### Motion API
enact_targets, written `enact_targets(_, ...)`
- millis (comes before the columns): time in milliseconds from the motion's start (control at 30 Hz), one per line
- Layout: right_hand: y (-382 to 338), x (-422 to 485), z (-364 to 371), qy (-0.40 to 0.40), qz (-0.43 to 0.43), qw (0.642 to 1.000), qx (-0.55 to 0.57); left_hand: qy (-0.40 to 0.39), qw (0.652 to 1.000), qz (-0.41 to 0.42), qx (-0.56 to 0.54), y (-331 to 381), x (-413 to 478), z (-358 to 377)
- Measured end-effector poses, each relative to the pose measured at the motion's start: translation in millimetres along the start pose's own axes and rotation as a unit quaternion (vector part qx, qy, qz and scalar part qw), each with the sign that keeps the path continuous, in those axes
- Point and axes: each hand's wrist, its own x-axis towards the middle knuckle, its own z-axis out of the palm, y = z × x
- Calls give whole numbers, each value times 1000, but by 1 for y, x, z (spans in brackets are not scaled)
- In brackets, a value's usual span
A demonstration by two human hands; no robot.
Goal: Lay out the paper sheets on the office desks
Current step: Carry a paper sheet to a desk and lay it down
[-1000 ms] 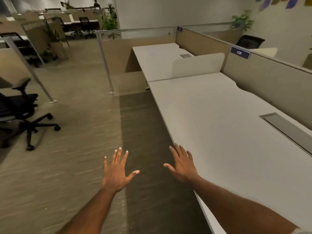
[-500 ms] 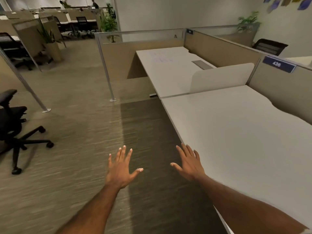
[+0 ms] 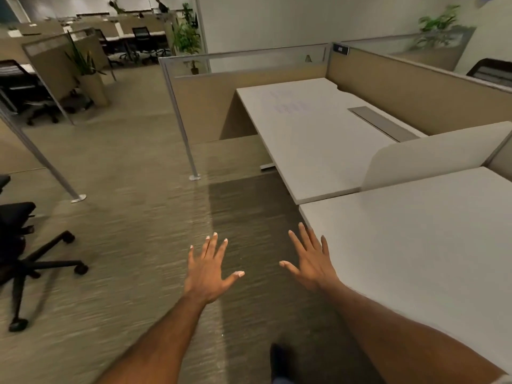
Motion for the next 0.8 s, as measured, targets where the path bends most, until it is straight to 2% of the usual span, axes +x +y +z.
enact_targets(133,4,92,-6,-11,-9,1000,13,-28,1000,-6,7,-23,80,-3)
enact_targets(333,16,229,-27,-5,-15,1000,8,-8,999,-40,5,-57,201,-20)
enact_targets(500,23,324,-25,-1,-11,1000,5,-2,999,-31,-6,-80,297,-23)
enact_targets(800,49,495,-8,1,63,998,-5,-26,1000,9,-5,-137,503,7)
